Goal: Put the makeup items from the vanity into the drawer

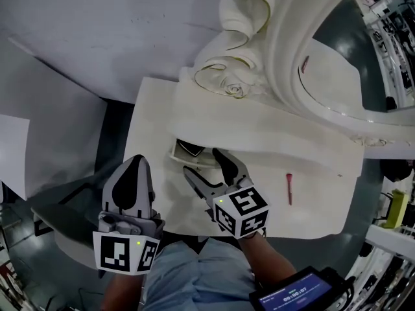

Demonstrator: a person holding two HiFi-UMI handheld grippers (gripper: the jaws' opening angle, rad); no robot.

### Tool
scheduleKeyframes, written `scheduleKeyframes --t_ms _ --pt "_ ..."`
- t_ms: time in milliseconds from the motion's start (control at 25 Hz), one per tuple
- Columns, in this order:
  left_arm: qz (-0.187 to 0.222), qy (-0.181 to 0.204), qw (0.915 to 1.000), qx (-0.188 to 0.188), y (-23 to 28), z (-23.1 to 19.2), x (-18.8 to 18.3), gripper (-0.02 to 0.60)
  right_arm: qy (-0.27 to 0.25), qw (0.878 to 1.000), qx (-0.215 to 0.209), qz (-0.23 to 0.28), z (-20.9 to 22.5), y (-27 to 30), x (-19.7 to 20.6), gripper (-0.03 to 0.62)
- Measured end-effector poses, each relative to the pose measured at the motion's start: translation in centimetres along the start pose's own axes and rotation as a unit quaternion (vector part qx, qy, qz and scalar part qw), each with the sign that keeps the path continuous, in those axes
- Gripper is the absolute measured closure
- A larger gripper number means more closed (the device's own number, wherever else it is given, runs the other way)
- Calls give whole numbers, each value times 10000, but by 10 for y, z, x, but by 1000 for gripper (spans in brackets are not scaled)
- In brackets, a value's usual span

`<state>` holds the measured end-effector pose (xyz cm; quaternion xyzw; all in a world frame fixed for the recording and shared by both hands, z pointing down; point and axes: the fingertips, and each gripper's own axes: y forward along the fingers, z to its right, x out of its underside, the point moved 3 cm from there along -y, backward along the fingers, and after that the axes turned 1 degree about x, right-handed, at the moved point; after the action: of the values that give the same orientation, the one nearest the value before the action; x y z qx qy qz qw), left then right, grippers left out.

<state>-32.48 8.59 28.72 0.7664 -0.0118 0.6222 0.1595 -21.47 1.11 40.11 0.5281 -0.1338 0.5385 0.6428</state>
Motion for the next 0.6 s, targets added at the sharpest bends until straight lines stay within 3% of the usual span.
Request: scheduleKeyframes --t_ms 360,440,600 --pt "15 142 9997 209 6 19 -3 583 -242 9993 146 230 7 -15 -3 250" --pt "12 188 9994 302 8 31 -3 583 -446 9989 151 37 10 -16 5 250" --pt "-28 290 9987 429 7 53 -2 583 -661 9964 -246 -480 2 -11 24 262"
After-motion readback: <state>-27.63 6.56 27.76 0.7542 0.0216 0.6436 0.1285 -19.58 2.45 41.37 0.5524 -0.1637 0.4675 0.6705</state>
